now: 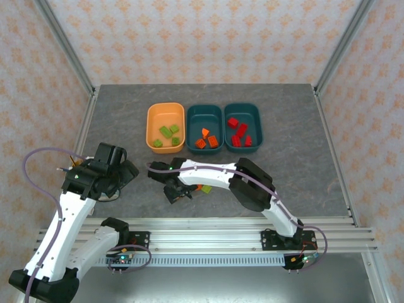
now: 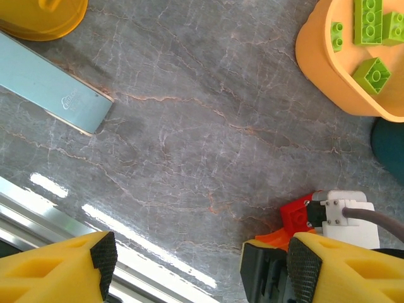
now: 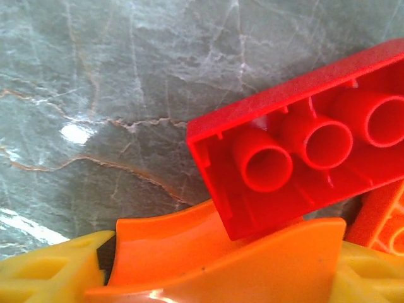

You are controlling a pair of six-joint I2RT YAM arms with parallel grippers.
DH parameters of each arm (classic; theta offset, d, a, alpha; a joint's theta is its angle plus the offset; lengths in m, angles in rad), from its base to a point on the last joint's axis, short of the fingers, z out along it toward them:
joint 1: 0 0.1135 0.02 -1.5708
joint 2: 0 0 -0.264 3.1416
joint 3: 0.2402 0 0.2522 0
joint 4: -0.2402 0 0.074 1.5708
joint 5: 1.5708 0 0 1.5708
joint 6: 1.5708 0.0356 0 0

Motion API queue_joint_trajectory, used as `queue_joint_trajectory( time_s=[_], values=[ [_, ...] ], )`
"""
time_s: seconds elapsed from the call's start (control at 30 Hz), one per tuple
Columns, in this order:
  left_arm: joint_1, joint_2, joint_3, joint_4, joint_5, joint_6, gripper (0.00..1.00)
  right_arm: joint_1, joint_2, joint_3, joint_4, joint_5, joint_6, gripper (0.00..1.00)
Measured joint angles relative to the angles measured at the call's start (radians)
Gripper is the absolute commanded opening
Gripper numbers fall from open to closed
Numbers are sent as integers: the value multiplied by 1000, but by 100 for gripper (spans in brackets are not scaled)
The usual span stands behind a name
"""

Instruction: Sort the legos into containers by color

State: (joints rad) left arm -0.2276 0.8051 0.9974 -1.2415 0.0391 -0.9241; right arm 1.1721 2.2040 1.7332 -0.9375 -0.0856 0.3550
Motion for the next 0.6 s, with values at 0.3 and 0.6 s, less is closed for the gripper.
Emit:
queue_joint_trajectory(
  time_s=[0.3, 0.6],
  values=[
    [0, -21, 0, -4, 2, -2, 75, 0, -34, 5, -21, 13, 5, 54],
    [-10, -6, 7, 59, 83, 17, 75, -139, -337, 21, -54, 39, 26, 51]
  ],
)
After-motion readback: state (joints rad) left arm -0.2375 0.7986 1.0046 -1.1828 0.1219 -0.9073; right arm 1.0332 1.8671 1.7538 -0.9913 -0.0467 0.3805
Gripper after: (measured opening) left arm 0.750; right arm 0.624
